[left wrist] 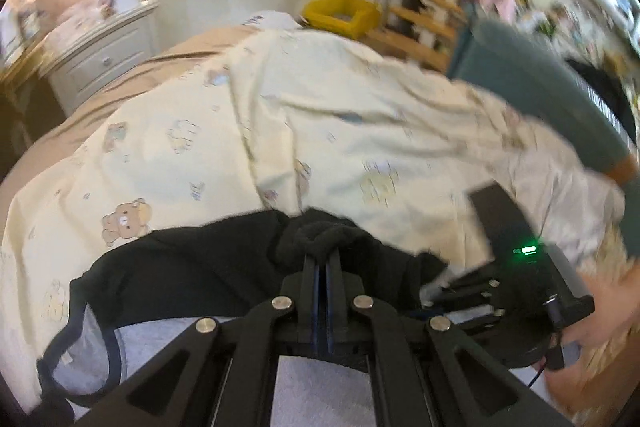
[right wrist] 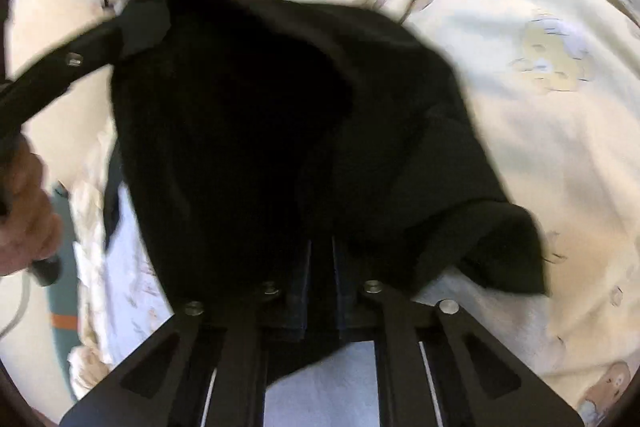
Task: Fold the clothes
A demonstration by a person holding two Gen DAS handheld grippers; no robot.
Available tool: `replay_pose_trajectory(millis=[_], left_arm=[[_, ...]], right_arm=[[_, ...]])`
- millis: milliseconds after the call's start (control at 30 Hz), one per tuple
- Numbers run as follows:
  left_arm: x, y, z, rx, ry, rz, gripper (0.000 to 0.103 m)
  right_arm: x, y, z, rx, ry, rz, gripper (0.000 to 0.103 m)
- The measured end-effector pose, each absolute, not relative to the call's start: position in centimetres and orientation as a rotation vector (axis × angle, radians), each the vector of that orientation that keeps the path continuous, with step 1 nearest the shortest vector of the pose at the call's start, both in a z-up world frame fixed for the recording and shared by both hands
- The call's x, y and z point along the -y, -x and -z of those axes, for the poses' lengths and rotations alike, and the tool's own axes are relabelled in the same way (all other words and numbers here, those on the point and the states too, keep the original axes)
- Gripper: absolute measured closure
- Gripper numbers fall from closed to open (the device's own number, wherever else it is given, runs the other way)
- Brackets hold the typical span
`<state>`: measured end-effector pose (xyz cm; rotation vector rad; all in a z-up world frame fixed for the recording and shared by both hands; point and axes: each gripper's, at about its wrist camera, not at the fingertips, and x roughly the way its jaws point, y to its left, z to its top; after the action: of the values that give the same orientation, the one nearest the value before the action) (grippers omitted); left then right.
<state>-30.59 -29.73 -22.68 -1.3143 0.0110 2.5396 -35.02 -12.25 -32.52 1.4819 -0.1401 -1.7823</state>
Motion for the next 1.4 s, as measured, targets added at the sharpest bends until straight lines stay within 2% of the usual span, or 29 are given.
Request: replay_pose_trajectory(millis=[167,333,633,733,800,833,1067,1267,1400], left_arm=[[31.7,31.4,21.9,0.032,1.344,-2.58,0.101],[32.4,31.2,22.5,0.042,1.4,-2.557,0.101],[32.0,28.1,23.5,0.051,1.478,-2.481,0.1],[32.6,28.3,23.1,0.079,1.497,-2.48,0.087],[33.5,28.7,22.6,0.111,1.481,-2.502,0.059],[33.7,28.8,22.6,0.116,1.482,-2.504,0.057],[32.0,28.1,24.4,-0.185,1.542,-2.406,0.056],[26.4,25.5,24.6,-0.232,1.405,-2.282,0.056],[22.5,25.2,22.7,-0.175,1.253,-2.288,0.056]], right_arm=[[6.3,36.7,26.1,0.292,-1.358,1.833,0.095],[2.7,40.1,20.3,0.285,-1.259,1.876,0.094],[4.1,38.1,19.0,0.155,-1.239,1.771,0.094],[3.8,37.9,19.1,0.141,-1.231,1.762,0.094],[3.4,37.8,19.1,0.144,-1.231,1.748,0.095],[3.3,37.8,18.9,0.143,-1.226,1.748,0.095],[3.8,37.6,18.4,0.146,-1.209,1.729,0.094],[5.0,37.2,18.6,0.127,-1.215,1.7,0.094],[5.4,37.1,18.7,0.107,-1.218,1.695,0.094]])
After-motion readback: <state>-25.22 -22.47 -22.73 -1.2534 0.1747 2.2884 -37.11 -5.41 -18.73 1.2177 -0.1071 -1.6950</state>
